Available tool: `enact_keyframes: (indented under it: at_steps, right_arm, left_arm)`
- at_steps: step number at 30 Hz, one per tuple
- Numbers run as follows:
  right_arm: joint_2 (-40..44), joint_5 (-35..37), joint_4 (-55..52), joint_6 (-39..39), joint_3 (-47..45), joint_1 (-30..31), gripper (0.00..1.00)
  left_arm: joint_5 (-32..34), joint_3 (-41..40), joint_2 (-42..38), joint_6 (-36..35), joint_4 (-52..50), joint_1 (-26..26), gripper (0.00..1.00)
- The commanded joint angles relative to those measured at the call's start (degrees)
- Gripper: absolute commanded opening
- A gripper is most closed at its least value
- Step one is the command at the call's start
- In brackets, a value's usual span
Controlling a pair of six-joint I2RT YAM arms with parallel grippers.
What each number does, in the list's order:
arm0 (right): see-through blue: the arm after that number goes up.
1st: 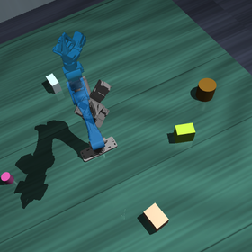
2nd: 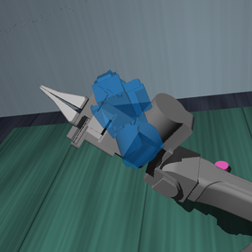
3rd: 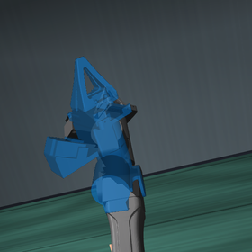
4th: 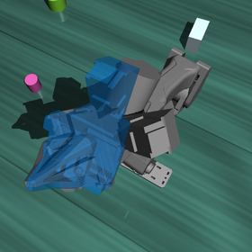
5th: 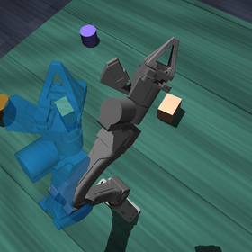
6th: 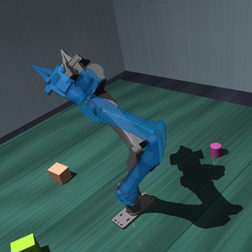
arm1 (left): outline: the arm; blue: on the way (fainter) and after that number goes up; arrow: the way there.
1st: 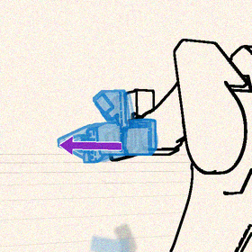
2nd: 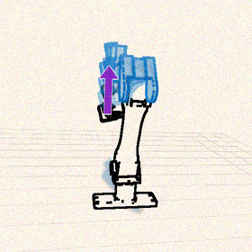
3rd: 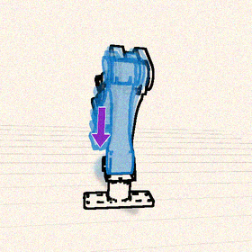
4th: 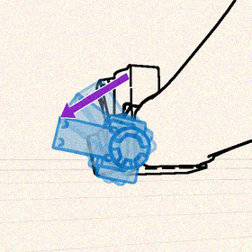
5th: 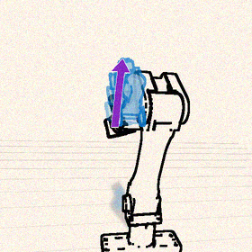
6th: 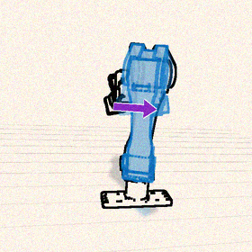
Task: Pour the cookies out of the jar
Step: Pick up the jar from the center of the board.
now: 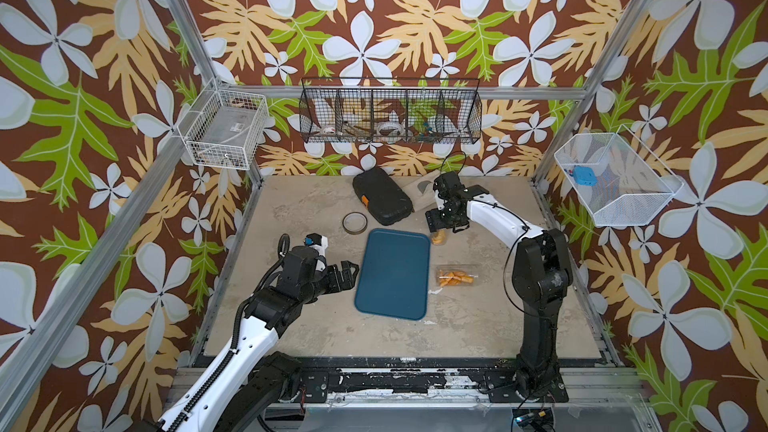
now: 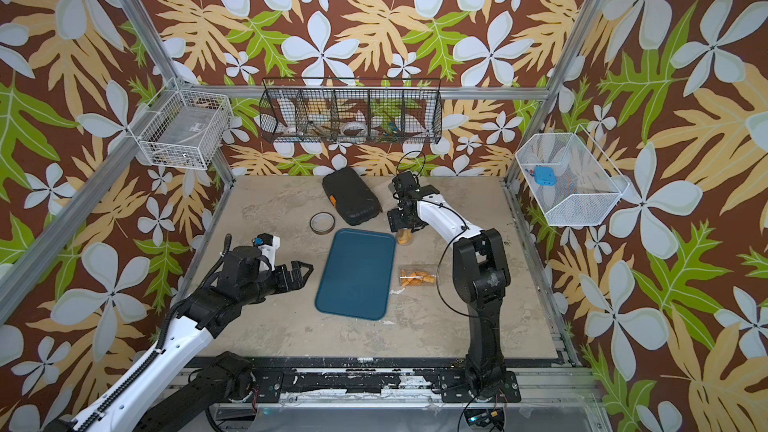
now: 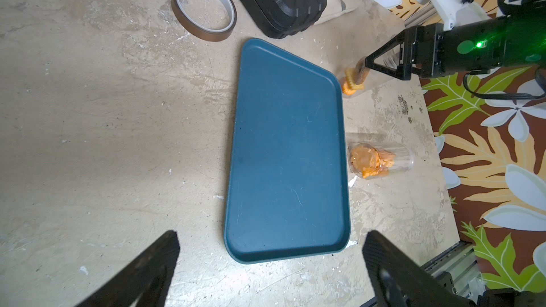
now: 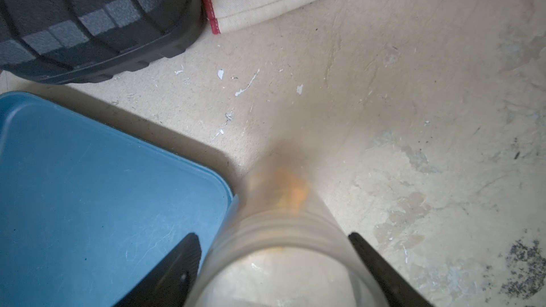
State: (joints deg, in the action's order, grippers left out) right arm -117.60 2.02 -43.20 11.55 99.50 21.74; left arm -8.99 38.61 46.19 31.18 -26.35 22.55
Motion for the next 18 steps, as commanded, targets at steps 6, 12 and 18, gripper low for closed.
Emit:
enact_keyframes:
  at_steps: [6,12,18]
  right_arm:
    - [1.5,1.1,-1.0,-0.3,-0.2,0.0,0.67]
    - [4.0,0.0,-0.6,-0.1,-1.3,-0.8,0.64]
    - [12.9,-10.9,-0.7,2.6,-3.8,-3.4,0.61]
  left_arm:
    - [0.6,0.4,0.2,0.1,0.0,0.0,1.00]
    - [-0.5,0.6,0.5,1.0,0.8,0.0,1.00]
    - [-9.3,1.1,3.7,6.7,6.5,0.2,1.00]
